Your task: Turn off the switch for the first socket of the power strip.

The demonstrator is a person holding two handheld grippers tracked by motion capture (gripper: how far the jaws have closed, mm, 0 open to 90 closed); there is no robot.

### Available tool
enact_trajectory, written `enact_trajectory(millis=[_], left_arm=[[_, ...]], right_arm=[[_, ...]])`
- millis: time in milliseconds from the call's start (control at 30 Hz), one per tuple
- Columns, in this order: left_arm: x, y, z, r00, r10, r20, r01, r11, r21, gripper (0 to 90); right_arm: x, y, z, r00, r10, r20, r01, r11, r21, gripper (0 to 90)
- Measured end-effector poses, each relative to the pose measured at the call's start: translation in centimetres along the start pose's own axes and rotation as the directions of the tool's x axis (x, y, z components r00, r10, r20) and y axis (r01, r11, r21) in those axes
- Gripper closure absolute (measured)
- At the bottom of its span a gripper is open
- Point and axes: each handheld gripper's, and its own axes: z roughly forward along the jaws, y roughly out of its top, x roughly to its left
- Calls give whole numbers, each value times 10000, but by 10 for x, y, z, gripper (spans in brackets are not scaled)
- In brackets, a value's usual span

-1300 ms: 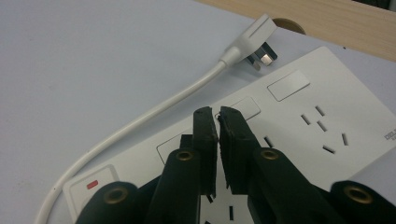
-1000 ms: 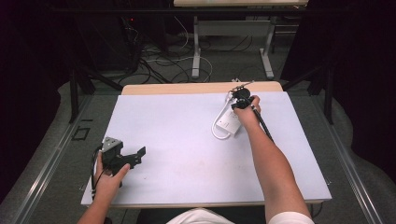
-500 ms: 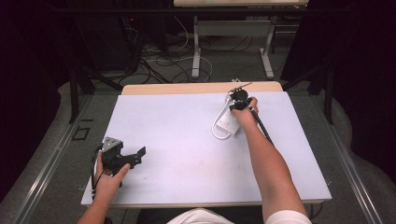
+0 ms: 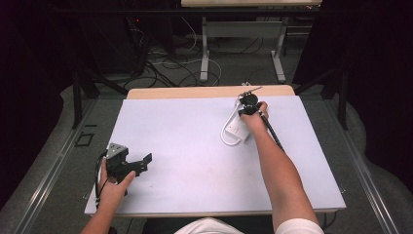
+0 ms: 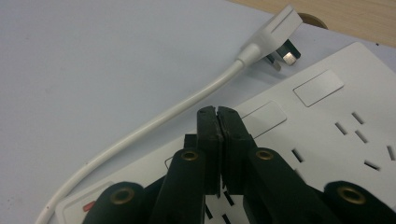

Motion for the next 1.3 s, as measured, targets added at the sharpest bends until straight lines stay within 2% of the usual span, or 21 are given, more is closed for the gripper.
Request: enact_trajectory(millis=[300, 967, 1067, 1233, 1300], left_arm=[[0, 0, 0, 10000, 44, -2, -44, 10000, 7, 5], [0, 0, 1, 10000, 61, 16, -61, 10000, -19, 5], [0, 0, 1, 10000, 66, 12, -66, 10000, 16, 5], [0, 0, 1, 10000, 56, 6, -56, 10000, 27, 5], [0, 0, 0, 10000, 50, -1, -50, 10000, 32, 5]], right_arm=[[1, 0, 0, 9999, 110, 58, -110, 9999, -35, 877], [-1, 0, 0, 10000, 31, 66, -32, 10000, 61, 854], [1, 0, 0, 9996, 293, -3, -293, 9995, 70, 853], [1, 0, 1, 9993, 364, -36, -363, 9993, 75, 856], [1, 0, 1, 9985, 537, -143, -537, 9986, -1, 858]])
